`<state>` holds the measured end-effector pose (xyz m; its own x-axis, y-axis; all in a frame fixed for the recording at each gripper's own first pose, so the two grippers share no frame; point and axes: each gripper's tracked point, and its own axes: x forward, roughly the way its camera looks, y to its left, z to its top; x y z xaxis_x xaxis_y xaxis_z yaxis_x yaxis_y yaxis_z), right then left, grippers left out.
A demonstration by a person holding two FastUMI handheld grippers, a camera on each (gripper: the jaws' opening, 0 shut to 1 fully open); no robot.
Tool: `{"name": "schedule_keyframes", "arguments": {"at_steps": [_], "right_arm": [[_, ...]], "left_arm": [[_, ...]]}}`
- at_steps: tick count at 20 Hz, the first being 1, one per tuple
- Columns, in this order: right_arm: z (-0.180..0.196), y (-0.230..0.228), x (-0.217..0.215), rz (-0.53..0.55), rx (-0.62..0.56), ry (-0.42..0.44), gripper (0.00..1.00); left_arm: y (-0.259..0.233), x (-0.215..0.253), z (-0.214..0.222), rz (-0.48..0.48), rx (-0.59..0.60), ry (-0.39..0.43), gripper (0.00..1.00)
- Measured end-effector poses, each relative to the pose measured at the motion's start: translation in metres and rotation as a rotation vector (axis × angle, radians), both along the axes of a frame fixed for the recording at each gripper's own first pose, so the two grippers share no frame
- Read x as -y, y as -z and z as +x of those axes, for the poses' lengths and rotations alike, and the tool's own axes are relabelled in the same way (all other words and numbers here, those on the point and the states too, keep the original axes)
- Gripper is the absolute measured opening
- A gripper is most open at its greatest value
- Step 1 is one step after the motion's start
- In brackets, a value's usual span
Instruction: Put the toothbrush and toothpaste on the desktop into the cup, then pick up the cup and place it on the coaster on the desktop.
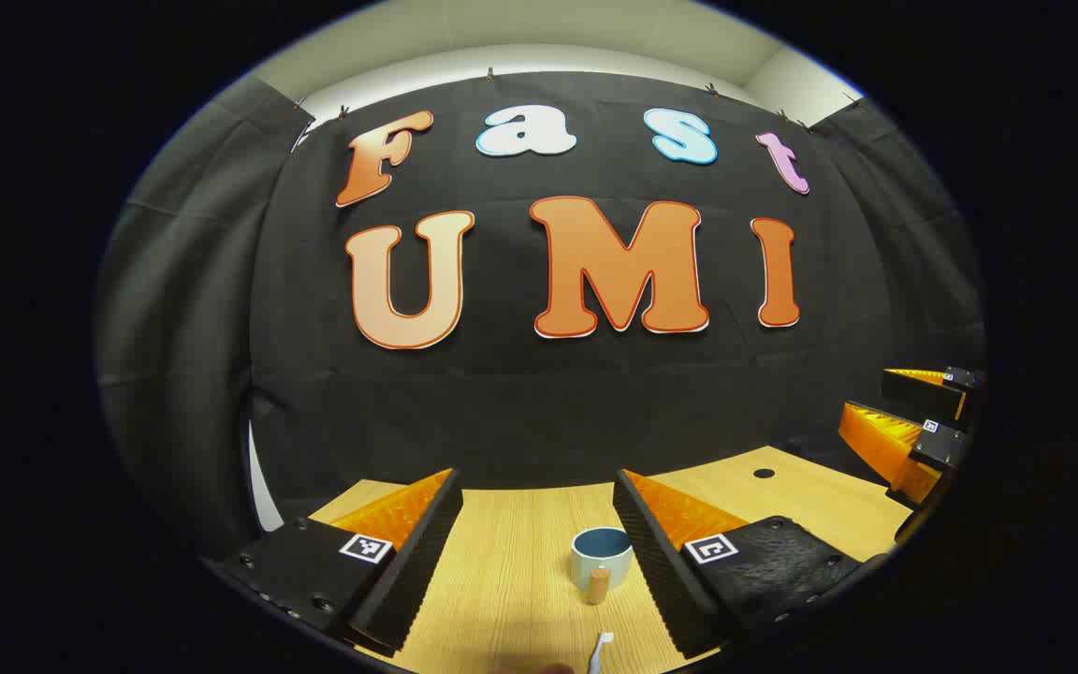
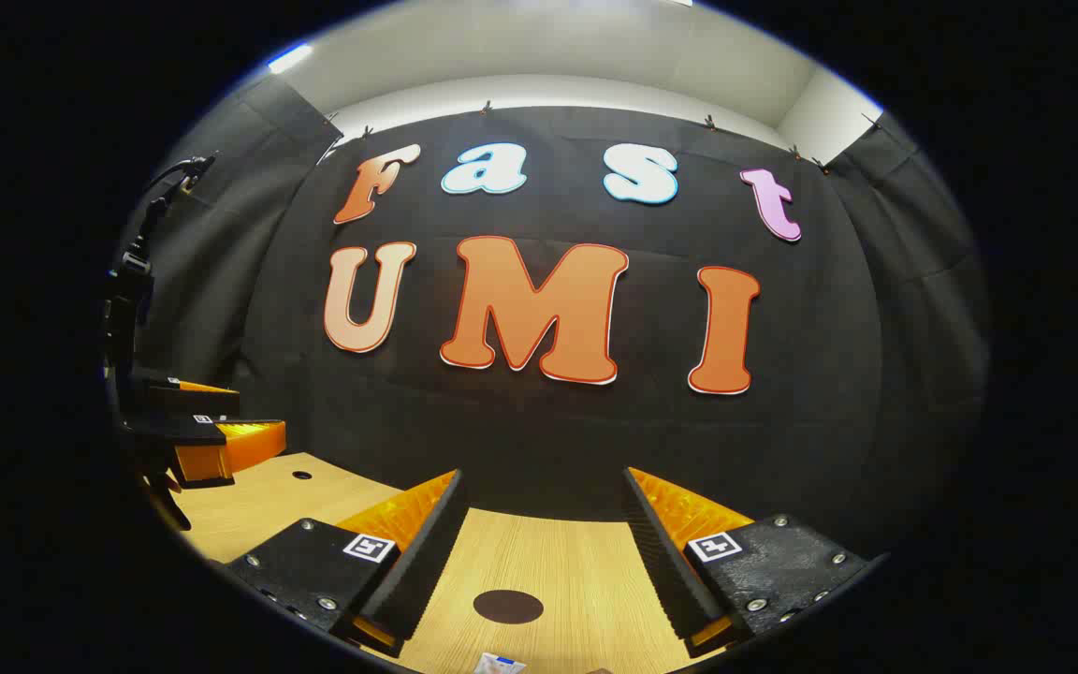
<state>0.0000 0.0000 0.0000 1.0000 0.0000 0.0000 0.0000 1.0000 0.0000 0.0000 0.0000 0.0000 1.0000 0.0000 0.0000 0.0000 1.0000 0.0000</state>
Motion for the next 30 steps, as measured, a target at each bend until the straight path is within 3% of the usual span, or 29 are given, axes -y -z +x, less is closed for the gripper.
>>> {"name": "schedule_keyframes", "arguments": {"at_steps": [20, 30], "right_arm": [[0.001, 0.012, -0.009, 0.010, -0.046, -0.027, 0.98], [-0.006, 0.056, -0.013, 0.005, -0.216, -0.081, 0.98]], "left_arm": [[0.017, 0.008, 0.007, -0.024, -0.046, 0.012, 0.96], [0.070, 0.019, 0.010, -0.029, -0.258, 0.086, 0.96]]}}
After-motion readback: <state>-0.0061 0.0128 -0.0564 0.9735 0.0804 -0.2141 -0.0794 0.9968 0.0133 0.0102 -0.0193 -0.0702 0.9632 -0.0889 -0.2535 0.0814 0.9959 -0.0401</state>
